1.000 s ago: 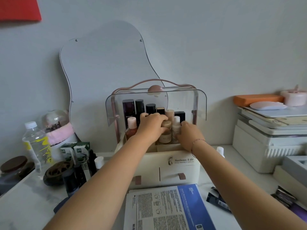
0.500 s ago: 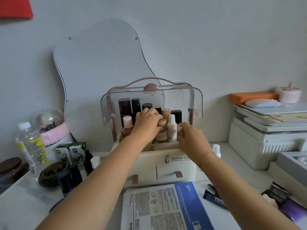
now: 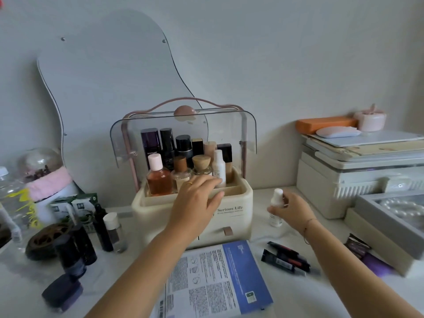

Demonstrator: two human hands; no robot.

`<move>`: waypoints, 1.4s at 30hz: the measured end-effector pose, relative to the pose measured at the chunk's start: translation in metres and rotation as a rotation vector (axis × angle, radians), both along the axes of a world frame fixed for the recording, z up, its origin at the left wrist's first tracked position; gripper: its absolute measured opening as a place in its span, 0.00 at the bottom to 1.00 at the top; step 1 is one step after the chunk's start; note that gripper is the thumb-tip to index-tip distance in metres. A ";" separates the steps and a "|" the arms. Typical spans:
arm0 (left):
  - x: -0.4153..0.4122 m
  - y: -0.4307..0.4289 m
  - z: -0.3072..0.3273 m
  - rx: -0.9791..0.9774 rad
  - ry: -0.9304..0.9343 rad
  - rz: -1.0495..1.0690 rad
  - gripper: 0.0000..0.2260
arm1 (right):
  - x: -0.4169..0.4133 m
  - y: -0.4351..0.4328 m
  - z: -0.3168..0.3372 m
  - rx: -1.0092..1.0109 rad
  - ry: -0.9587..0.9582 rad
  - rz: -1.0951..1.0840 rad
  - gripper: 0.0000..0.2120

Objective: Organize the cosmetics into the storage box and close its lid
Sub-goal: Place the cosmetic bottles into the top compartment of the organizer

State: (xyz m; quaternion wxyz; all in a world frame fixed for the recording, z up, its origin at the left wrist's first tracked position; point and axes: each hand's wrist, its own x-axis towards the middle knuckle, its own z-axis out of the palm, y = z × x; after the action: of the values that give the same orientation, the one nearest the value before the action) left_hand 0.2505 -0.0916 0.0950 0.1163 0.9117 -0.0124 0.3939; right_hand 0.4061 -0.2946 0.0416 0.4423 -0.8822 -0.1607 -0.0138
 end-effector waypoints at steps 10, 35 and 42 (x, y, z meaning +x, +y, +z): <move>-0.011 -0.030 0.001 -0.310 0.176 -0.224 0.28 | -0.079 0.010 0.063 0.267 -0.344 0.157 0.07; 0.061 -0.032 0.035 -0.688 0.106 0.082 0.19 | -0.074 0.044 0.059 0.421 -0.257 0.087 0.13; 0.053 -0.035 0.033 -0.603 0.013 0.212 0.17 | -0.075 0.069 0.065 0.169 -0.310 0.215 0.15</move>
State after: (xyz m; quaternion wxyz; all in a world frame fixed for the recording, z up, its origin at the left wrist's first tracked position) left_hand 0.3038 -0.1268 0.1281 0.3399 0.8348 0.2008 0.3836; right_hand 0.3315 -0.2254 0.1066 0.4836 -0.8070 -0.3187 -0.1157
